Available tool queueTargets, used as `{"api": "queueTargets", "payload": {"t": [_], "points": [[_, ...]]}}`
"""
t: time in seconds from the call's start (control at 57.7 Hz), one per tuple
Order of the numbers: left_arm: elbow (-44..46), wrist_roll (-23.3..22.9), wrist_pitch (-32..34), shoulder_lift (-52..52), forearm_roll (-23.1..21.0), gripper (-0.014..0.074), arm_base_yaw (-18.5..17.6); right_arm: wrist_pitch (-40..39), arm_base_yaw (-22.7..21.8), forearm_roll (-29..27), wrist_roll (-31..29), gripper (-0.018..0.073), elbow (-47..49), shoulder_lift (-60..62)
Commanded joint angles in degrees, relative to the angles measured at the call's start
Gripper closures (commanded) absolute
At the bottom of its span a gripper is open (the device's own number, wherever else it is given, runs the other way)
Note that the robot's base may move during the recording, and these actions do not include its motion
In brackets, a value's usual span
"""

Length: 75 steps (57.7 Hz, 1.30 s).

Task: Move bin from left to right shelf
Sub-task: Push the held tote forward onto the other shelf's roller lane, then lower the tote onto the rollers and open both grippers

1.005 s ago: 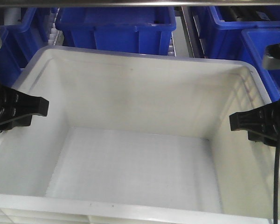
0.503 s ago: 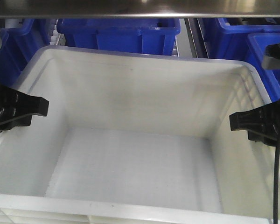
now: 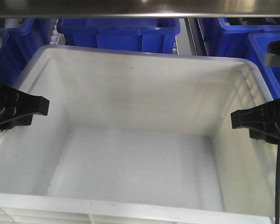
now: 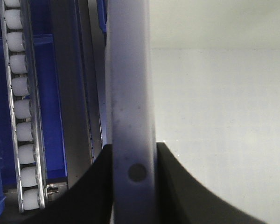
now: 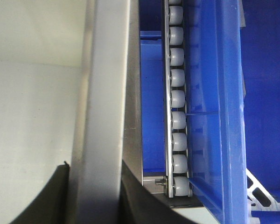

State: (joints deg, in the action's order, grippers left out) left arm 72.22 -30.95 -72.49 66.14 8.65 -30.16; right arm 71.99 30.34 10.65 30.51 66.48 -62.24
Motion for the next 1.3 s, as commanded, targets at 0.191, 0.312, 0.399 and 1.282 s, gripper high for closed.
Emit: {"api": "queueTargets", "payload": {"t": [0.191,0.312,0.399,1.282], "points": [[2.2,0.3,4.9,-2.0,3.4,0.0603,-0.2,-0.3,0.0,5.4,-1.3,0.0557,2.3,1.3],[2.2,0.3,6.2,-1.5,3.3,0.0603,-0.2,-0.4,0.0,6.3,-1.3,0.0557,2.3,1.3],[2.1,0.2,7.7,-1.0,2.9,0.0603,-0.2,-0.6,0.0,7.2,-1.8,0.0557,2.3,1.3],[-8.9,-5.7,26.7,0.9,8.1,0.0603,-0.2,-14.1,0.0,17.5,14.4,0.0537,2.1,-7.8]]}}
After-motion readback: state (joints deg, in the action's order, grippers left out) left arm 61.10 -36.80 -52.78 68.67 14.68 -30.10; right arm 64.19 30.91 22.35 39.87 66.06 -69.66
